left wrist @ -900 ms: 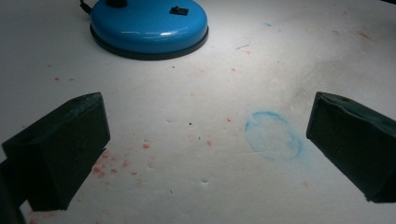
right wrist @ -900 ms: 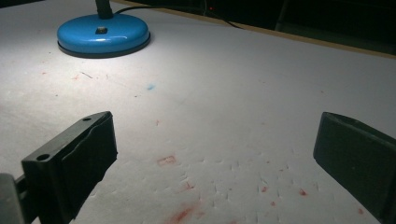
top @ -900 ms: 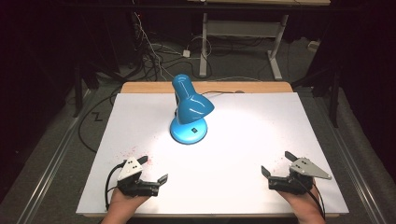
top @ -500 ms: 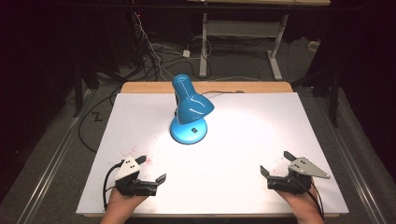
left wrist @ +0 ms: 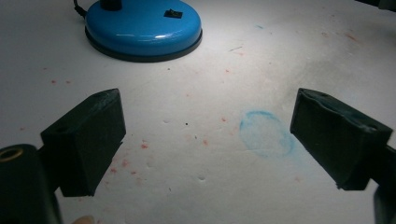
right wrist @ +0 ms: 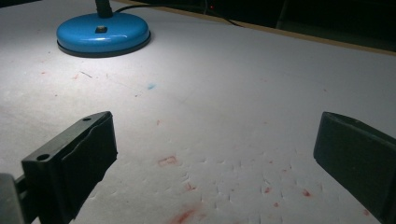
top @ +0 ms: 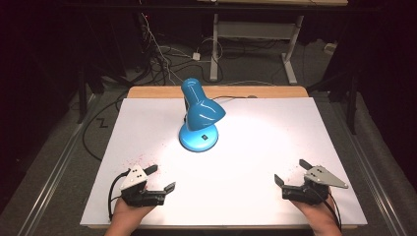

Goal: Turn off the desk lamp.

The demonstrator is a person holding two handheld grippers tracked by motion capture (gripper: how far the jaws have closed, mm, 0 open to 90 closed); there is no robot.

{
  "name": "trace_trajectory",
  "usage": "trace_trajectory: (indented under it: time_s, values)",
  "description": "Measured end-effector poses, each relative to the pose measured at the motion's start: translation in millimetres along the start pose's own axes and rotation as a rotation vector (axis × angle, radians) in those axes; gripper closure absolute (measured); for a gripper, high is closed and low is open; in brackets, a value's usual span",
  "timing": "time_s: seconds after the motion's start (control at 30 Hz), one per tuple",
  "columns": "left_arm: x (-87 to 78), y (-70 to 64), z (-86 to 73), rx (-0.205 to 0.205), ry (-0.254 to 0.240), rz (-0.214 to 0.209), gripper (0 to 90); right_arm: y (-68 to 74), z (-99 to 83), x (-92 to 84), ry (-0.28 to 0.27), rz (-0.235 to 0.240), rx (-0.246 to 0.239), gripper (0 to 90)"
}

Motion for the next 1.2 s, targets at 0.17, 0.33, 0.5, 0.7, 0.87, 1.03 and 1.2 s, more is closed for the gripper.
trace_trajectory:
  time_s: [0.17, 0.33, 0.5, 0.7, 0.87, 1.03, 1.2]
  values:
    - [-0.6, 0.3, 0.2, -0.009, -0.002, -0.011, 16.7, -0.7, 0.4, -0.7, -0.003, -0.002, -0.001, 0.6]
    - [-2.0, 0.6, 1.3, -0.011, -0.009, -0.016, 22.8, -0.9, -0.9, 0.1, 0.005, 0.000, 0.005, 0.6]
    - [-2.0, 0.5, 0.7, -0.007, -0.002, -0.019, 29.6, -0.1, -1.1, 0.4, 0.007, 0.005, 0.002, 0.6]
    - [-1.4, 1.5, 1.2, -0.016, -0.002, -0.005, 41.4, 0.5, -1.5, 0.9, 0.007, 0.008, 0.005, 0.6]
    - [-1.3, 3.4, 2.4, -0.040, -0.006, 0.012, 48.9, 0.5, -1.6, 0.8, 0.007, 0.008, 0.004, 0.6]
    - [-1.8, 2.9, 2.3, -0.036, 0.001, 0.005, 55.6, -0.2, -1.5, 0.2, 0.006, 0.008, 0.005, 0.6]
    - [-1.3, 2.5, 1.7, -0.027, 0.015, 0.000, 64.3, -0.2, -1.6, 0.3, 0.007, 0.008, 0.003, 0.6]
Point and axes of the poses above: each handheld gripper's, and its own axes: x roughly forward along the jaws, z roughly out of its top, y roughly to its left, the point moved 6 cm from there along x, roughly forward along the jaws, and after that the axes turned 3 degrees about -x, right-handed, at the moved point
